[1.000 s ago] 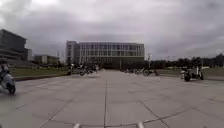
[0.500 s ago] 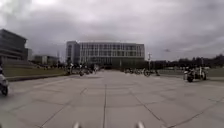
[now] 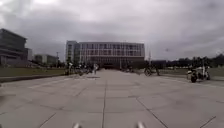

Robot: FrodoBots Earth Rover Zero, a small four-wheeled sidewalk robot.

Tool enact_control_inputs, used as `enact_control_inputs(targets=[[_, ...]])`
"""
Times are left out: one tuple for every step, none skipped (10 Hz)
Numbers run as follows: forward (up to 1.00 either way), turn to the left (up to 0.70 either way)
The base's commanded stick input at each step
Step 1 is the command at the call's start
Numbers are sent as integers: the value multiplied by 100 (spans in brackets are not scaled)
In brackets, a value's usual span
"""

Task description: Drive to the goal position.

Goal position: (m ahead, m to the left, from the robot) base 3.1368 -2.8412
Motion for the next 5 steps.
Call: enact_control_inputs(targets=[[45, 0], [45, 0], [45, 0], [45, 0], [45, 0]])
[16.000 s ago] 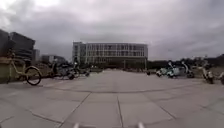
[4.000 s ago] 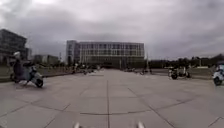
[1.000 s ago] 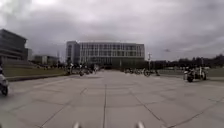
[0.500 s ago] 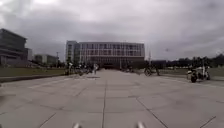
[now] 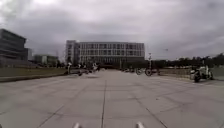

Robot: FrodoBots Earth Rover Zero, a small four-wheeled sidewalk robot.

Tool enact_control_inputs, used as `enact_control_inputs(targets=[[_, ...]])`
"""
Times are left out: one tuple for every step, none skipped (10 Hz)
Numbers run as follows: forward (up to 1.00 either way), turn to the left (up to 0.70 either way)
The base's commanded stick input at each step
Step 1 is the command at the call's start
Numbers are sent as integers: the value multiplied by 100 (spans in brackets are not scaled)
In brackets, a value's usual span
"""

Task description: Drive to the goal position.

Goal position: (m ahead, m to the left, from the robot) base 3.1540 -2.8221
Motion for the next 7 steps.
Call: enact_control_inputs(targets=[[45, 0], [45, 0], [45, 0], [45, 0], [45, 0], [45, 0], [45, 0]])
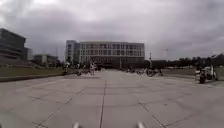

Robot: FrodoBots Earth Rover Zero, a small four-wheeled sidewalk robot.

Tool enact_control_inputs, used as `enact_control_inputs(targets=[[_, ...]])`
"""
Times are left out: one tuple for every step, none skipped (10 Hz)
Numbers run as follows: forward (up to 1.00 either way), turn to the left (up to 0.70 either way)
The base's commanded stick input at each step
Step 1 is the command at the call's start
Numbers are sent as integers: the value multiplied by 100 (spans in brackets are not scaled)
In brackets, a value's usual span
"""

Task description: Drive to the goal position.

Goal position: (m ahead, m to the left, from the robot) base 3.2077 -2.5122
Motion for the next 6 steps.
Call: enact_control_inputs(targets=[[45, 0], [45, 0], [45, 0], [45, 0], [45, 0], [45, 0]])
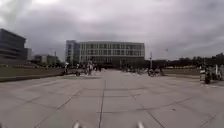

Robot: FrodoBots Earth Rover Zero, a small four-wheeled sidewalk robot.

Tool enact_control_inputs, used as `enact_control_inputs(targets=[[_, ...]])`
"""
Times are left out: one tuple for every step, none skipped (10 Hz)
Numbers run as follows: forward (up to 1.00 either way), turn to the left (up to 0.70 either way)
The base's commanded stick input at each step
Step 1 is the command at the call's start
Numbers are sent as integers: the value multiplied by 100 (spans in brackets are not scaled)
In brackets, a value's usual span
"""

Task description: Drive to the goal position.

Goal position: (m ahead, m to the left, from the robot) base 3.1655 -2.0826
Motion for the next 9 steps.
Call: enact_control_inputs(targets=[[45, 0], [45, 0], [45, 0], [45, 0], [45, 0], [45, 0], [45, 0], [45, 0], [45, 0]])
